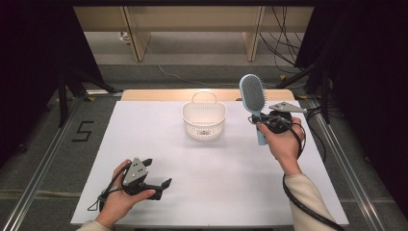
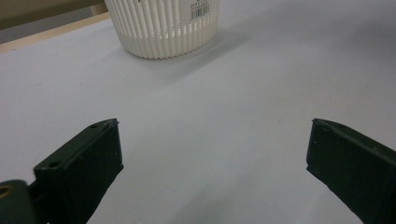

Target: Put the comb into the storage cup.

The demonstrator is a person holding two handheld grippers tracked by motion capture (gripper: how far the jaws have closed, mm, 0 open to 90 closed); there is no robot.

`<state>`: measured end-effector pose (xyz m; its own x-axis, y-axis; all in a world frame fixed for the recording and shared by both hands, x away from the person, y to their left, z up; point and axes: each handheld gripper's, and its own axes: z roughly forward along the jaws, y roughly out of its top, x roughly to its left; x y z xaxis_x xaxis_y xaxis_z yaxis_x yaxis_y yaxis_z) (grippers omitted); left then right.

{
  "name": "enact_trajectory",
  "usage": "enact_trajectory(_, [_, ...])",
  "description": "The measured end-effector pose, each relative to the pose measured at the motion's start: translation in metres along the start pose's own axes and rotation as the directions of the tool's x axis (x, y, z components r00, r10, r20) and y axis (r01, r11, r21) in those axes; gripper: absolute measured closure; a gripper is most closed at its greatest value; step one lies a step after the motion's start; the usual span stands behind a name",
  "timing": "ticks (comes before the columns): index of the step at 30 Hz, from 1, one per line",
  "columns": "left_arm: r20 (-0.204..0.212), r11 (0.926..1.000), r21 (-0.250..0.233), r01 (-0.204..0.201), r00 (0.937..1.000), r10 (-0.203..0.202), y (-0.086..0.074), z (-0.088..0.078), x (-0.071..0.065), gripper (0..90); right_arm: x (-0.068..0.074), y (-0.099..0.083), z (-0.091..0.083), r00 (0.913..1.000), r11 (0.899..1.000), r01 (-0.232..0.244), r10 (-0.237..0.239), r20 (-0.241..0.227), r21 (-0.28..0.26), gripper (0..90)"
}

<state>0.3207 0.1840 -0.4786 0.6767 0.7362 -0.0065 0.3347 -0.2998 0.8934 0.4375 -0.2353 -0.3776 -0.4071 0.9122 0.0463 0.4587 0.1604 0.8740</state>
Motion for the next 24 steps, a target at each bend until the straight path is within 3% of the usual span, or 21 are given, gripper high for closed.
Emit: enact_trajectory(24, [0.001, 1.0, 0.0, -0.003, 1.0, 0.003, 0.0, 0.0, 0.0, 2.9, 0.013, 0.007, 0.008, 0.9998, 1.0, 0.009, -0.01, -0.02, -0.014, 70.7])
